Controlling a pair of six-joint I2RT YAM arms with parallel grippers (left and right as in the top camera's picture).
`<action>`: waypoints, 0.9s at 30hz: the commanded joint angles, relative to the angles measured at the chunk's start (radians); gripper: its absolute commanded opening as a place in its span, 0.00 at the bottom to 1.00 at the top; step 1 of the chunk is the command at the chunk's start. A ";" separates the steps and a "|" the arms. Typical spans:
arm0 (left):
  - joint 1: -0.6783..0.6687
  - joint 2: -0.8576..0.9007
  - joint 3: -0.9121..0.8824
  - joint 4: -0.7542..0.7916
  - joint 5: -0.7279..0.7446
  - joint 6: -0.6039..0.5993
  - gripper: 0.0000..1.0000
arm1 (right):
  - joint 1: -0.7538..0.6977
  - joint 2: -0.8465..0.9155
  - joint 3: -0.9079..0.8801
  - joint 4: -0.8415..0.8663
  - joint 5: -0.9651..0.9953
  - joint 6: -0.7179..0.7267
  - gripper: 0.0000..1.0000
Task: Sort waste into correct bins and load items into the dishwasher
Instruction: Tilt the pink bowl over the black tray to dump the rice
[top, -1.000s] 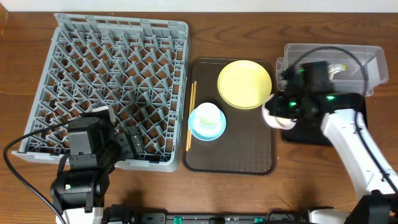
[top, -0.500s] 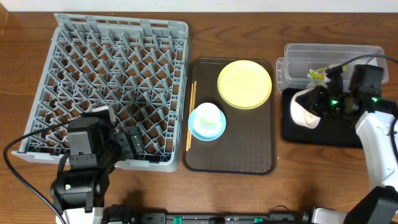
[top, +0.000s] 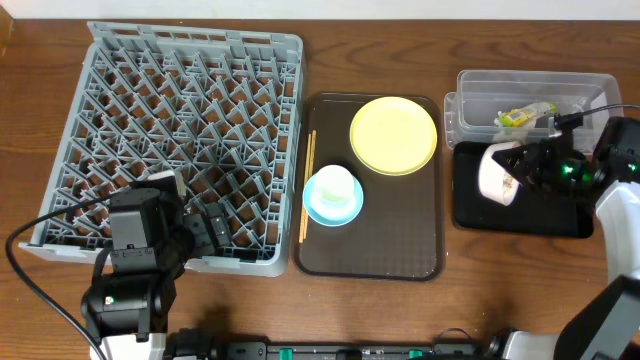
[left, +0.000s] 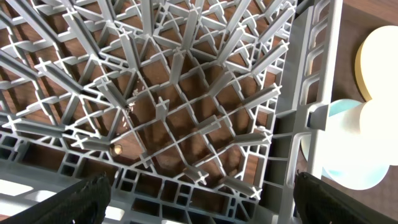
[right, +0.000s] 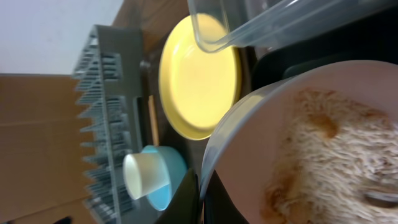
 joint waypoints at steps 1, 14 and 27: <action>-0.002 -0.001 0.021 0.000 0.013 -0.004 0.94 | -0.032 0.043 -0.007 0.003 -0.137 -0.016 0.01; -0.002 -0.001 0.021 0.000 0.013 -0.004 0.94 | -0.073 0.166 -0.008 0.039 -0.311 0.008 0.01; -0.002 -0.001 0.021 0.000 0.013 -0.004 0.94 | -0.221 0.175 -0.008 0.040 -0.368 0.048 0.01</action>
